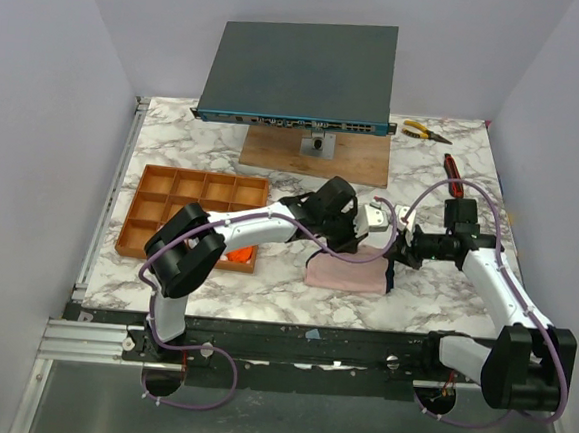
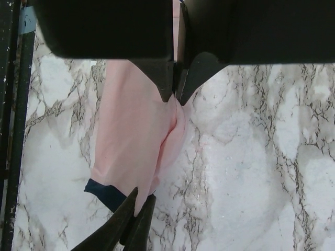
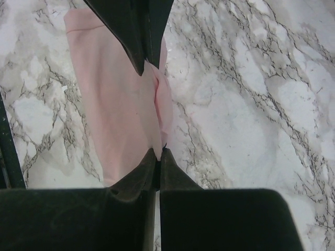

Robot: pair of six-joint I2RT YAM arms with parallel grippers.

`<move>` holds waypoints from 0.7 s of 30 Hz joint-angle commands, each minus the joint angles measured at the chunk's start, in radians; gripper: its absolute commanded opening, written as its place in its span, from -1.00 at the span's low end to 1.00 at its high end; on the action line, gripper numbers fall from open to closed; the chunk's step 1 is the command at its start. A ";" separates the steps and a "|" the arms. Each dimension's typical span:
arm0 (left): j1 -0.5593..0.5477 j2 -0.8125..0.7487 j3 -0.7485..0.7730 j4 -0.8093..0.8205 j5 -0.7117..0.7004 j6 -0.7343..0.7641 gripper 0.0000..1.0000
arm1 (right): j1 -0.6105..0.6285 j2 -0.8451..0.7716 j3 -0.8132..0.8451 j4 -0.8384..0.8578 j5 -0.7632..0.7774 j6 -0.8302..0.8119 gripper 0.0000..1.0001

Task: Roll the underwear
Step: Fold the underwear at the center of the board.

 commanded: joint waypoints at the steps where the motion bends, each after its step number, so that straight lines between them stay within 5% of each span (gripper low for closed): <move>1: -0.010 0.009 0.044 -0.030 0.016 0.016 -1.00 | -0.008 0.019 0.032 0.016 0.023 0.021 -0.87; 7: -0.010 -0.024 0.020 -0.024 0.021 0.050 -1.00 | -0.009 0.024 0.019 0.059 0.044 0.057 -0.74; 21: -0.011 -0.030 -0.002 0.008 -0.019 0.027 -1.00 | -0.009 0.004 0.005 0.093 0.070 0.180 -0.08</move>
